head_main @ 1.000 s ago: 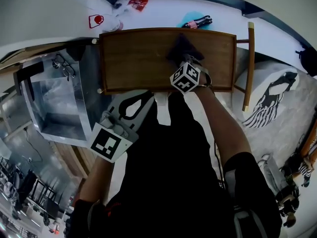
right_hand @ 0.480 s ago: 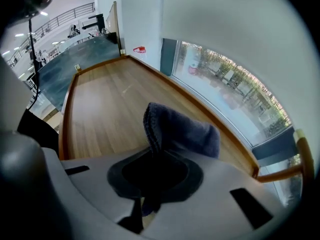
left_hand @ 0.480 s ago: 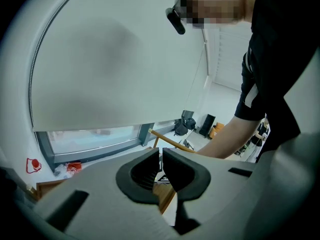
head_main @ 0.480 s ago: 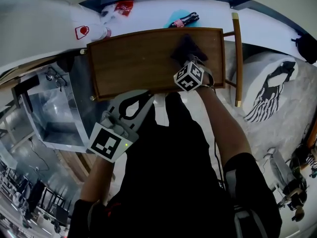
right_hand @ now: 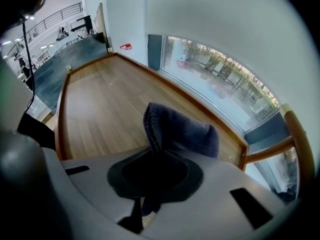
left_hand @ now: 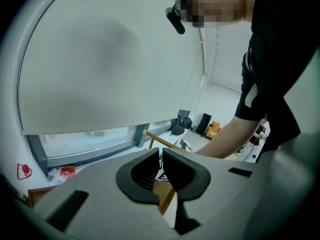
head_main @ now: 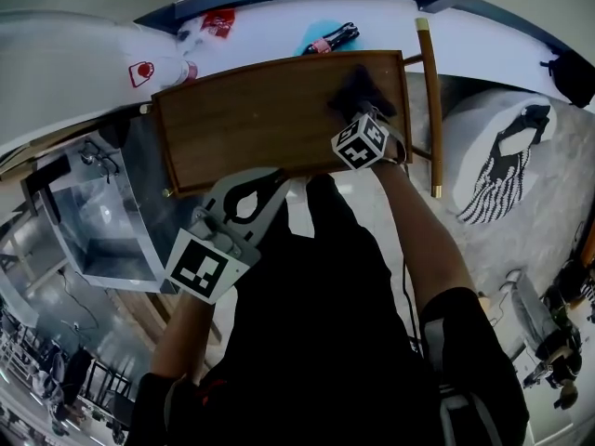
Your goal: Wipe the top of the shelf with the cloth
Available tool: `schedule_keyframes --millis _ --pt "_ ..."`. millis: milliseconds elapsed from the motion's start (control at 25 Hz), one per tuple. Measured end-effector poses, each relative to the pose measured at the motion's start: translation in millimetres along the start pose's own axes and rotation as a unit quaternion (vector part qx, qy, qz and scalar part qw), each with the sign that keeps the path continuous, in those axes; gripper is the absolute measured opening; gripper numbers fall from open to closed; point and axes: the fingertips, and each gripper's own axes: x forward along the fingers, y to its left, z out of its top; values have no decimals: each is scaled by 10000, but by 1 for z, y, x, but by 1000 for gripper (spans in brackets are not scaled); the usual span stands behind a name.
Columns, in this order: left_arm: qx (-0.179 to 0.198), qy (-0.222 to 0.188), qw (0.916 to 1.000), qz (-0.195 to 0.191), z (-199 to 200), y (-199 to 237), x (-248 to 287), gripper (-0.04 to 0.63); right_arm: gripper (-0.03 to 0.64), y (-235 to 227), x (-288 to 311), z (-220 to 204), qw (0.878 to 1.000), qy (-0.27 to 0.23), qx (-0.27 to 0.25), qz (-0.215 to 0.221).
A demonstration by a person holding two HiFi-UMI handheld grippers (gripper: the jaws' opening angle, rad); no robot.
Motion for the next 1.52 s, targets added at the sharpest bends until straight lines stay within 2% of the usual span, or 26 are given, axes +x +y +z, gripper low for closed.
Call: schedule_keyframes --millis 520,720,1000,1280,1520 --pt "79 15 9999 -109 6 -11 13 37 29 -24 -9 -25 9987 72 463 -175" --pt "23 -62 10000 -28 5 -6 -1 37 29 -22 -16 -16 9991 38 366 -220" --pt "-122 -225 9994 242 -2 17 -41 37 29 17 -25 51 9993 -364 -72 -67" --pt "-285 -382 9967 656 -21 47 -102 37 29 106 -20 143 9923 -796 -847 433" --pt "-501 -515 9920 1036 -41 73 -160 37 29 190 -6 203 9806 -912 -1494 880"
